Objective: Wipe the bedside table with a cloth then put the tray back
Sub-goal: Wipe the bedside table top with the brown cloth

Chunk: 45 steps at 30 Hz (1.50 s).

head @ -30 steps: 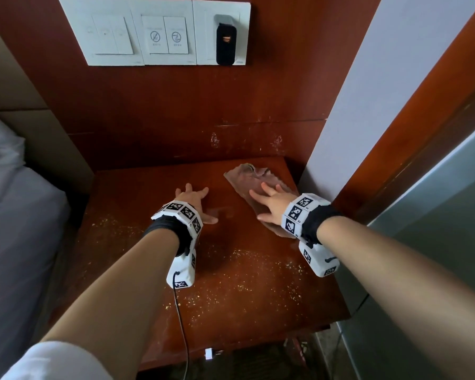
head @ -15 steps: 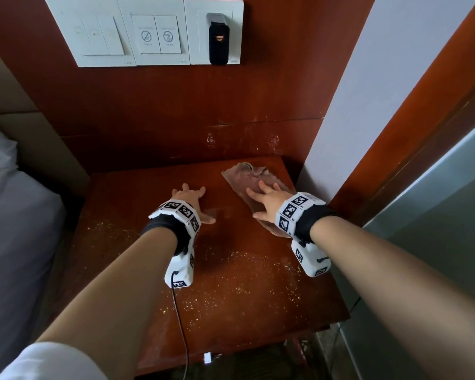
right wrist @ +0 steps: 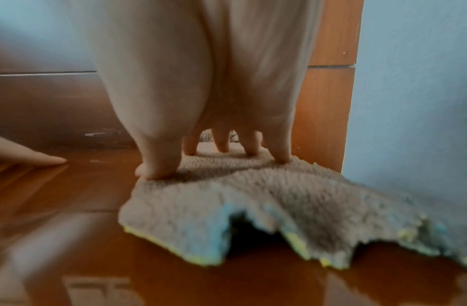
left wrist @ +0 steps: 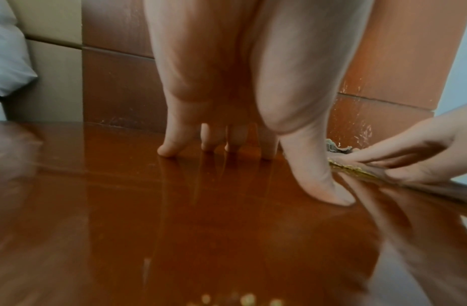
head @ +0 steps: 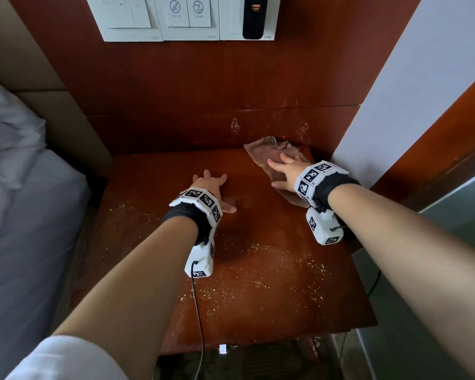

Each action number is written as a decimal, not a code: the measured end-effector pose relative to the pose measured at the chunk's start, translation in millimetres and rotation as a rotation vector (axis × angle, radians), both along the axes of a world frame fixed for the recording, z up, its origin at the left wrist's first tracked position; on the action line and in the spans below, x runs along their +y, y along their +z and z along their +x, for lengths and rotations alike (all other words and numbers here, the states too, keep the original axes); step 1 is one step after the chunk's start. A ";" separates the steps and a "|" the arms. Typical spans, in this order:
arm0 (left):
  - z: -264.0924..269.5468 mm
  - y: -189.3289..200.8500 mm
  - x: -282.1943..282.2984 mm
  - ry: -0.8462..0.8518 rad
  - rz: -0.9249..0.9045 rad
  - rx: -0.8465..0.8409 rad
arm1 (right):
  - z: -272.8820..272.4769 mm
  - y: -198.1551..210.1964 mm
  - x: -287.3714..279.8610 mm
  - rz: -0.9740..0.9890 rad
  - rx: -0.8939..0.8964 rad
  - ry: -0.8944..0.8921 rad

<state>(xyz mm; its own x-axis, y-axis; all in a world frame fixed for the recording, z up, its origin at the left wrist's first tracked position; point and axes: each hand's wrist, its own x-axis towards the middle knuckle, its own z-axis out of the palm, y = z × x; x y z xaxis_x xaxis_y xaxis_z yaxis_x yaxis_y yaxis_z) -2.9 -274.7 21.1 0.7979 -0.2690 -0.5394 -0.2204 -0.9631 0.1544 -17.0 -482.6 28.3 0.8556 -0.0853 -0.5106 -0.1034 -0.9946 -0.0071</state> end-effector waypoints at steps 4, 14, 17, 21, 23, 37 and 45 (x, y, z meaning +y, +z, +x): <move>1.6 -0.6 -0.5 0.006 -0.007 0.003 | -1.1 -0.5 -0.3 -0.016 -0.013 0.010; 1.9 -2.6 -0.4 0.019 -0.027 -0.014 | -33.5 1.0 3.3 -0.016 -0.001 0.009; 0.9 -1.0 0.0 0.023 -0.033 -0.019 | -49.0 1.6 6.2 -0.010 0.008 0.010; -4.5 0.6 1.2 0.031 -0.051 -0.035 | -68.3 0.5 9.9 -0.002 0.015 0.006; -6.4 2.2 3.4 0.023 -0.045 -0.041 | -77.5 -0.5 10.2 0.000 0.016 0.012; -54.5 19.3 10.8 -0.004 -0.102 -0.058 | -133.6 -0.5 10.1 0.011 0.026 0.002; -92.1 26.2 15.7 0.000 -0.124 -0.070 | -171.8 0.2 16.7 0.013 0.009 -0.003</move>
<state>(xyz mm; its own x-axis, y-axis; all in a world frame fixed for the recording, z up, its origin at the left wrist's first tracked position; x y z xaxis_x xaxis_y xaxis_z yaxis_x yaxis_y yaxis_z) -95.0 -259.0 47.2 0.8325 -0.3303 -0.4448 -0.2353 -0.9376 0.2559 -188.9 -465.9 28.5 0.8508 -0.0808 -0.5193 -0.1061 -0.9942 -0.0193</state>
